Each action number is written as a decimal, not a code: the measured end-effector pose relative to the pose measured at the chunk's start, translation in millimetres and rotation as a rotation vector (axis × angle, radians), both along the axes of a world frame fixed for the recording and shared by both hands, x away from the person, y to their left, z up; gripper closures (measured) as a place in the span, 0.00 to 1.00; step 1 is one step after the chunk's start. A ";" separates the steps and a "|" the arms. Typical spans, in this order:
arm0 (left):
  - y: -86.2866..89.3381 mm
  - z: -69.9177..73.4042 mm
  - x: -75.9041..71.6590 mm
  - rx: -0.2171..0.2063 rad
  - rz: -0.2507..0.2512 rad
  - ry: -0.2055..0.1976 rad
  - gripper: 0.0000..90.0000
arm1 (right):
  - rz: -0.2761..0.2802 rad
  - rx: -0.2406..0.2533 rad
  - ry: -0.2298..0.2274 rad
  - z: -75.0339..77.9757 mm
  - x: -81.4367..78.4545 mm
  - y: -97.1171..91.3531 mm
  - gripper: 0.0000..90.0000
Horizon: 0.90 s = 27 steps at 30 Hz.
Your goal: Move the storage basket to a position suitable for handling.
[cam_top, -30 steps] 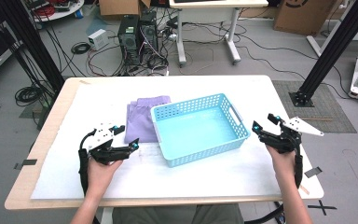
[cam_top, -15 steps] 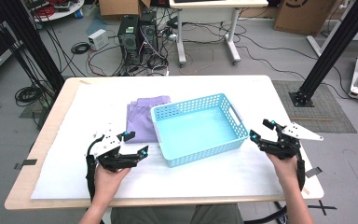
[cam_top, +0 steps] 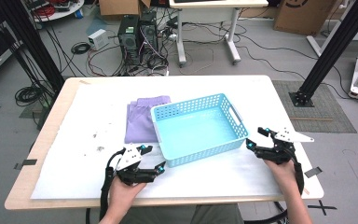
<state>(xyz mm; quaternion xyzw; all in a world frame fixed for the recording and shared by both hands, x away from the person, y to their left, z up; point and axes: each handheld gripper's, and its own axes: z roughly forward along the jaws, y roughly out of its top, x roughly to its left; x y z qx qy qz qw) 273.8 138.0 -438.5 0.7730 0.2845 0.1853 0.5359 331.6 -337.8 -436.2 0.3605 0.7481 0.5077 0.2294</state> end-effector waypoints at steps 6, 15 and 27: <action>-13.2 -2.5 4.0 0.001 -0.007 0.001 0.28 | 0.057 0.029 0.046 -2.6 5.5 -0.5 0.34; -20.6 -3.4 11.6 0.004 0.011 -0.017 0.28 | 0.084 -0.048 0.036 -3.9 10.0 15.8 0.41; -8.3 13.1 28.6 -0.021 0.022 -0.032 0.24 | 0.060 -0.041 -0.033 9.0 4.1 37.2 0.57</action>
